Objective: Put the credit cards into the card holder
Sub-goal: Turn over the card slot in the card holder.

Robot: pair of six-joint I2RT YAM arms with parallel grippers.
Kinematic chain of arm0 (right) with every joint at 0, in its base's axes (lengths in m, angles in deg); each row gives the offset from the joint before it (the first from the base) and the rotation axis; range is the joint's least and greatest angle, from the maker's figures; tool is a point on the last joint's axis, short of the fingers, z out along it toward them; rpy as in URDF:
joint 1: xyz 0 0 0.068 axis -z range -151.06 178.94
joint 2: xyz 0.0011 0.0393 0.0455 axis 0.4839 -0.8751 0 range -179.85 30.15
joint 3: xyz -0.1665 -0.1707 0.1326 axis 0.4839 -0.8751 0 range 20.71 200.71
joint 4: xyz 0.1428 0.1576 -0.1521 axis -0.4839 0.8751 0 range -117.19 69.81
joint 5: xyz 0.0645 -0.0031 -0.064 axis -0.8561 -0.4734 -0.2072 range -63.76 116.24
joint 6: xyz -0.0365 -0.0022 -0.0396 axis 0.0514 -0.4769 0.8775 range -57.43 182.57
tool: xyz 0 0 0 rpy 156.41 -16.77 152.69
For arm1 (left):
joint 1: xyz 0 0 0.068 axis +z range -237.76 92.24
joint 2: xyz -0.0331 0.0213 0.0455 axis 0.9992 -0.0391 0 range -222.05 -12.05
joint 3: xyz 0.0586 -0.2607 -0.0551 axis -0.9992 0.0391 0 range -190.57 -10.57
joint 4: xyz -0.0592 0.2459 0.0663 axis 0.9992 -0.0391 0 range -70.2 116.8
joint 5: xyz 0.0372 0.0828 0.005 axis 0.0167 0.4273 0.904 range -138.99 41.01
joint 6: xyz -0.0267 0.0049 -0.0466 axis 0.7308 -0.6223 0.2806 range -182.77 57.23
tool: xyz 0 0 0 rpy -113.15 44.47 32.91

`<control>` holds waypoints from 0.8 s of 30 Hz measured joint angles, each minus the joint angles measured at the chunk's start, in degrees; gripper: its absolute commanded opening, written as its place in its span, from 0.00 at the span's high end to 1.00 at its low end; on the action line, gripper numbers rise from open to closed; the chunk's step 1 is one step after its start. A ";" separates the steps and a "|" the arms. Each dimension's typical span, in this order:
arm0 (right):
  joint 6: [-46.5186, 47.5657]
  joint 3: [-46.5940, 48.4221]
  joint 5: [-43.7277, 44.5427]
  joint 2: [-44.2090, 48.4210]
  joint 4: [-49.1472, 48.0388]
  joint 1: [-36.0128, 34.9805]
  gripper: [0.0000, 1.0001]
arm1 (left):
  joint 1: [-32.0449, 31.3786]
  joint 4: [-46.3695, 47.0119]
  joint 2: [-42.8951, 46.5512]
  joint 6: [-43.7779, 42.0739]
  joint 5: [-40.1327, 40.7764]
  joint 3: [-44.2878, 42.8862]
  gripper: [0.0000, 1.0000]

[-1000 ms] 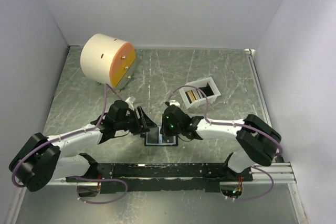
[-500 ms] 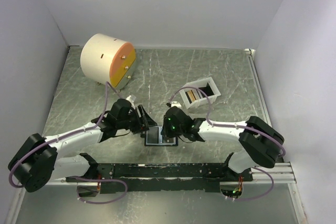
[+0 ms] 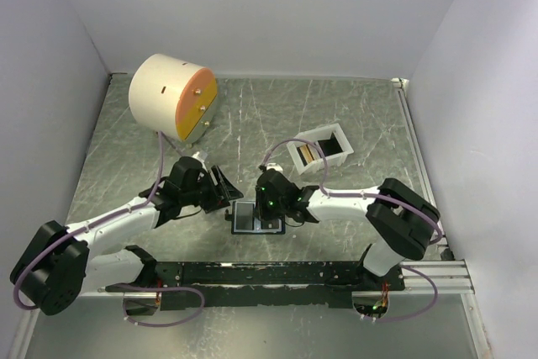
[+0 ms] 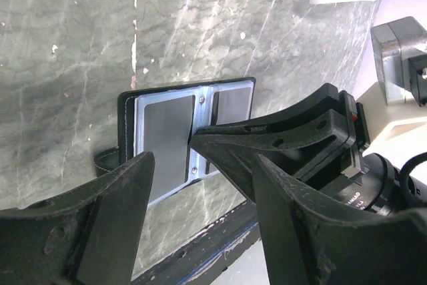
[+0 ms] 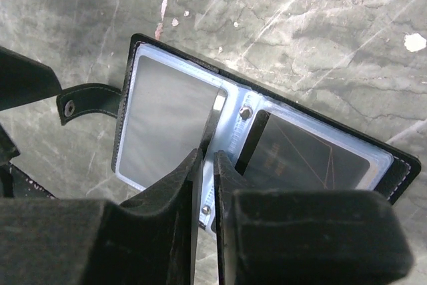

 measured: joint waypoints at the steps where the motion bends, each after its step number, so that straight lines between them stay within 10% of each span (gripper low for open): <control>1: 0.00 0.15 -0.04 -0.39 0.00 0.00 0.88 | 0.20 0.04 0.00 -0.07 -0.24 0.11 0.29; 24: -0.02 1.57 -0.11 -2.36 0.46 0.00 1.00 | 0.52 6.67 -6.43 -3.04 -6.54 1.44 0.27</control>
